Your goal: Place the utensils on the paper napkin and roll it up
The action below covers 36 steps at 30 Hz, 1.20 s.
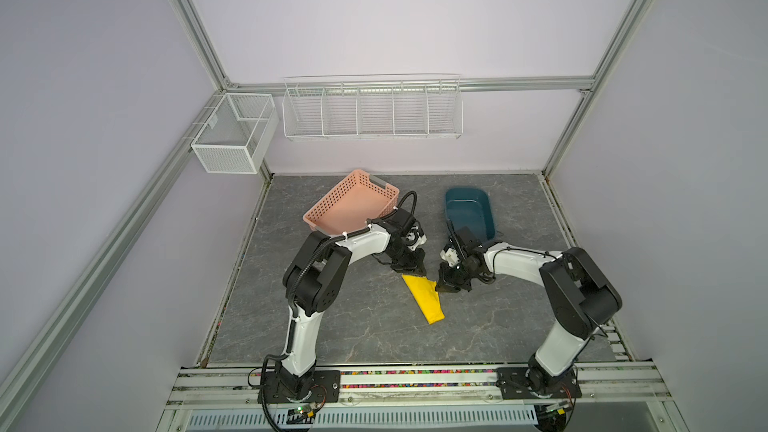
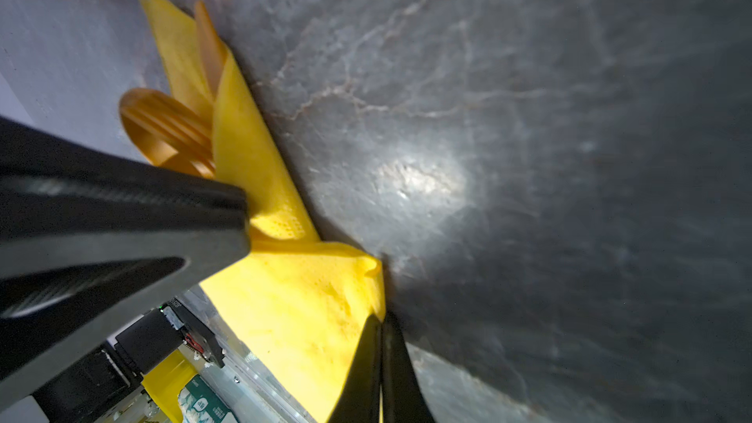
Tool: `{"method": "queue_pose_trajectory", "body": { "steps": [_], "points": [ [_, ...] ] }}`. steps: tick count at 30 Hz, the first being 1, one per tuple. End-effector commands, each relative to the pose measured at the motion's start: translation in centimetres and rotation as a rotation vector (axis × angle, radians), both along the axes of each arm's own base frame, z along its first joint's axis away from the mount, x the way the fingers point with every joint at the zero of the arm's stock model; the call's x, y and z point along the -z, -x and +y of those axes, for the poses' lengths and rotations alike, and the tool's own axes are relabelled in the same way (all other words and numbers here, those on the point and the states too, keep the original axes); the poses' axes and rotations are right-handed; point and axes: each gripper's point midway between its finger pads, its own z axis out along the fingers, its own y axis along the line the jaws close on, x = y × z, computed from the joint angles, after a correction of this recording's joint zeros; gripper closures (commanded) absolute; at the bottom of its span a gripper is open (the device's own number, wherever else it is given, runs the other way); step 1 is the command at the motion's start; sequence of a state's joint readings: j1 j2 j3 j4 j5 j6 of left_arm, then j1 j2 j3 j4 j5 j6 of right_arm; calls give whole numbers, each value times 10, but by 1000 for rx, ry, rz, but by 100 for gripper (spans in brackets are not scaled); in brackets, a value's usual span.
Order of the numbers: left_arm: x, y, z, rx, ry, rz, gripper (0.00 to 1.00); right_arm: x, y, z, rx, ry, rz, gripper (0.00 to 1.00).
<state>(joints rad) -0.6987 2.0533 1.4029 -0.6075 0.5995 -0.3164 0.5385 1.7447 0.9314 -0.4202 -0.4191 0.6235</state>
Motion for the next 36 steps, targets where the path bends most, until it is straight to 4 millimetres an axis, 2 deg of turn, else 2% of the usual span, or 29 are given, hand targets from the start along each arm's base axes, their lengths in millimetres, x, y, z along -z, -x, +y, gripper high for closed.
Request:
{"method": "queue_pose_trajectory", "body": {
  "steps": [1, 3, 7, 22, 29, 36],
  "points": [
    [-13, -6, -6, -14, 13, -26, 89, 4, 4, -15, -1, 77, 4, 93],
    [-10, -8, -4, -19, -8, -27, 90, 4, 4, -15, 0, 77, 5, 93],
    [2, -6, 2, -19, -59, -13, 97, 3, 5, -16, 0, 78, 4, 93],
    [31, -1, 15, -1, -174, -3, 99, -12, 5, -25, -2, 116, -31, 93],
    [33, 1, 18, 11, -192, -9, 99, -15, 4, -33, -10, 161, -48, 93],
    [34, 3, 20, 15, -198, -12, 99, -8, 6, -37, -12, 186, -41, 93]
  ]
}}
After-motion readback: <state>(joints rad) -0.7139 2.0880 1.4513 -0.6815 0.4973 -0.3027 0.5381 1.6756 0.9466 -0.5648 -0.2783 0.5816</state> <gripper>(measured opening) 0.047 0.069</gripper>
